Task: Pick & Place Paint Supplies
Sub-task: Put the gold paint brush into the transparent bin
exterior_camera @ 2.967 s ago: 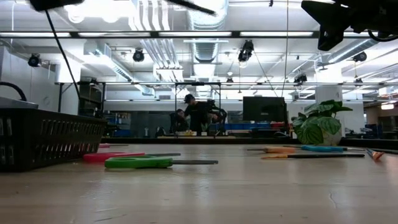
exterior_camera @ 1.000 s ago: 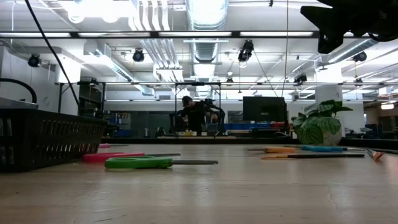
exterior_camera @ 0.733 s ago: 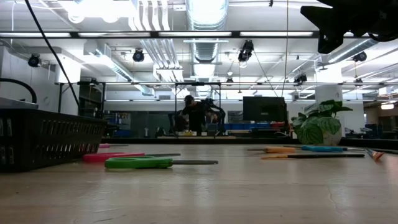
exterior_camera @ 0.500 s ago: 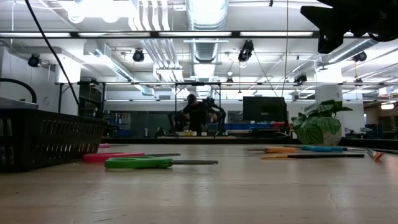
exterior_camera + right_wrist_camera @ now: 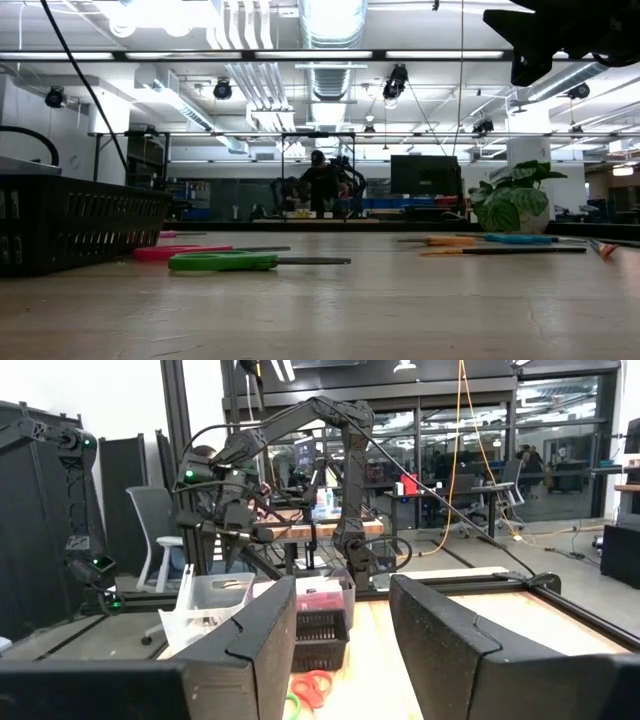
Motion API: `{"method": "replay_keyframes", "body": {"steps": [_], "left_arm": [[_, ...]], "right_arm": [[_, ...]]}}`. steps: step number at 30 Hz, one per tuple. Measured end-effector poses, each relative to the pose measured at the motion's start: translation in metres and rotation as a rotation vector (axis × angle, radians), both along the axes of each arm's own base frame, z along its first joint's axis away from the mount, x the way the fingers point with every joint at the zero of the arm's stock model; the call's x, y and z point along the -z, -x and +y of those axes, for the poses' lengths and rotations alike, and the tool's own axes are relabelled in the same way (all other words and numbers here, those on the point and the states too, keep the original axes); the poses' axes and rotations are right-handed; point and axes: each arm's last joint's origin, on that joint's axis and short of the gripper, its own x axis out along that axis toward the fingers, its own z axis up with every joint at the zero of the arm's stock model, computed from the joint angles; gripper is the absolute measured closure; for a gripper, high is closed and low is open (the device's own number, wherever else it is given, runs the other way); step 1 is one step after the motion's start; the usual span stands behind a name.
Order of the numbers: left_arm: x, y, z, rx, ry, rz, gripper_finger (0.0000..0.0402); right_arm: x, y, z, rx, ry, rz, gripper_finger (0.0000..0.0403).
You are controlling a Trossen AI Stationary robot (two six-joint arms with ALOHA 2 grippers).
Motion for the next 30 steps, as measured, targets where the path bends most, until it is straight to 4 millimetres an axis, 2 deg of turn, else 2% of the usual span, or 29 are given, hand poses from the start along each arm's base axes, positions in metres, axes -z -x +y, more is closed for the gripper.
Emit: {"method": "replay_keyframes", "body": {"steps": [5,10,14,18,22,26,30], "left_arm": [[-0.008,-0.012,0.006,0.016,-0.015,-0.071,0.0249],[-0.014,-0.038,0.019,0.067,-0.103,-0.159,0.0249],[-0.015,-0.066,0.033,0.123,-0.234,-0.234,0.0249],[-0.015,-0.097,0.054,0.098,-0.397,-0.322,0.0249],[-0.015,-0.132,0.073,0.101,-0.575,-0.473,0.0249],[-0.014,-0.165,0.091,0.158,-0.59,-0.572,0.0249],[-0.008,-0.184,0.118,0.199,-0.513,-0.633,0.0249]], "right_arm": [[0.0,0.0,0.0,0.0,0.0,0.0,0.0243],[0.0,0.0,0.0,0.0,0.0,0.0,0.0243],[0.0,0.0,0.0,0.0,0.0,0.0,0.0243],[0.0,0.0,0.0,0.0,0.0,0.0,0.0243],[0.0,0.0,0.0,0.0,0.0,0.0,0.0243],[0.0,0.0,0.0,0.0,0.0,0.001,0.0243],[0.0,0.0,0.0,0.0,0.002,0.004,0.0243]]}}
